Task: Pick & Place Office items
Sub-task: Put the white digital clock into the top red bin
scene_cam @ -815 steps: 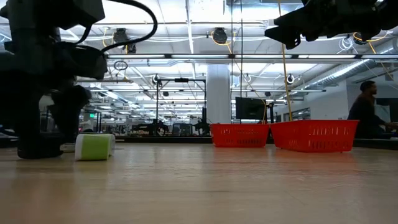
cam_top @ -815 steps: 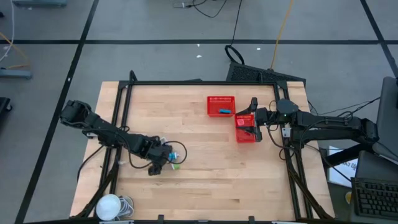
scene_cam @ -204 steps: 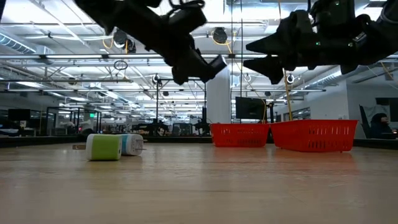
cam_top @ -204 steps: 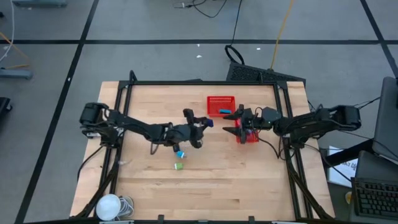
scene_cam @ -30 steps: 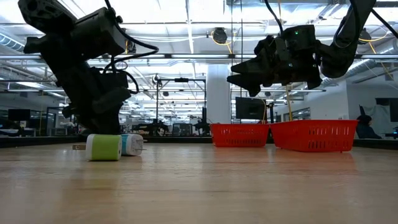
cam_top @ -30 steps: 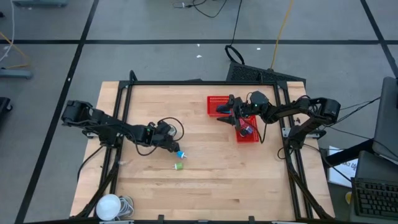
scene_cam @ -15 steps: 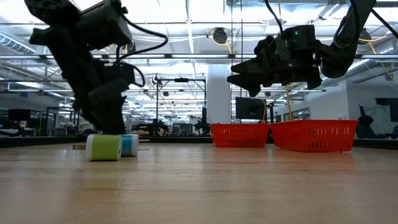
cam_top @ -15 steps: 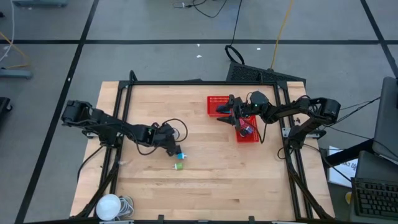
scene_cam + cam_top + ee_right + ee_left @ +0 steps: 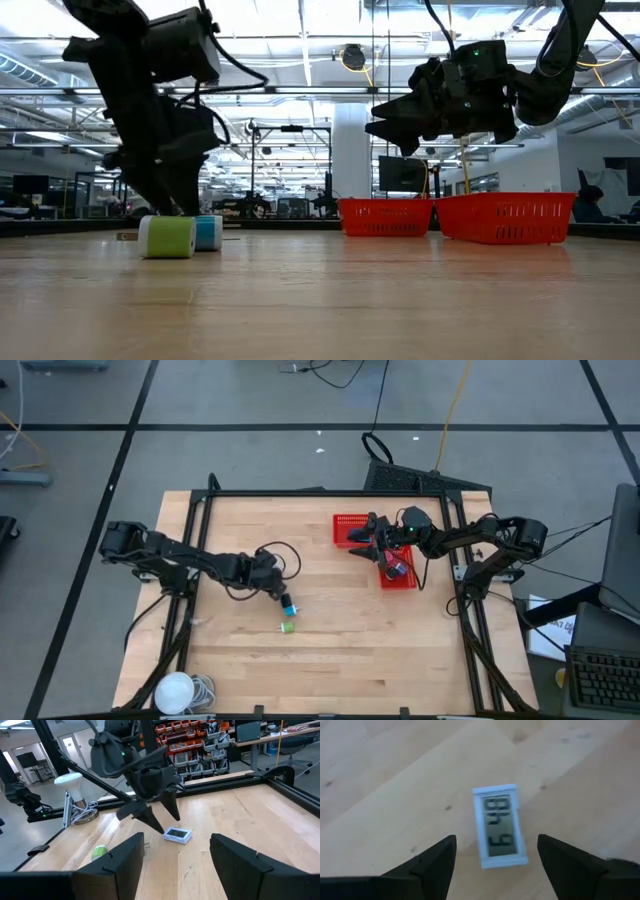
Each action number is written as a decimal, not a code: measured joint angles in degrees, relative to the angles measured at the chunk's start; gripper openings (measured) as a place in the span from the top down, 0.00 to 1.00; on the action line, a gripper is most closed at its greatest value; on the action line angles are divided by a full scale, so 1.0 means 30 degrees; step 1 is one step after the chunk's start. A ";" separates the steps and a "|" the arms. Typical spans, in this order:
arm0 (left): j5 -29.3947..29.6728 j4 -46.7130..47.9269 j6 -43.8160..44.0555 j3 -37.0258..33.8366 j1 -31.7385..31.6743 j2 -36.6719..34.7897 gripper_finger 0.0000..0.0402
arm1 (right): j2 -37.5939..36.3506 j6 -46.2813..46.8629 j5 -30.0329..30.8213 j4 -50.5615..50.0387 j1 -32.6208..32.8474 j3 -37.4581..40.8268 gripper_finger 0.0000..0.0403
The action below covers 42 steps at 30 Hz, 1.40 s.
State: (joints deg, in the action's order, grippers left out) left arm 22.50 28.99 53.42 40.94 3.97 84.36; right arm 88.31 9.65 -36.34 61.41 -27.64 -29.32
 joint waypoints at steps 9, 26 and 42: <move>-0.0051 -0.0157 0.0727 -0.0040 -0.0491 0.0000 0.30 | 0.0000 -0.0014 0.0000 -0.0032 0.0000 0.0001 0.46; -0.1272 -0.0587 0.2045 0.0048 -0.0462 0.2675 0.30 | 0.0000 -0.0162 -0.0007 -0.0129 0.0384 0.0000 0.46; -0.0903 -0.0736 0.1374 -0.0003 -0.0228 0.2732 0.30 | -0.2401 -0.0412 -0.1028 -0.2553 -0.0743 0.0005 0.46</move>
State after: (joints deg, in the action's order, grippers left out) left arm 19.79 26.79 57.54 40.93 3.29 92.55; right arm 81.11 8.41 -39.42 53.75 -29.87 -29.31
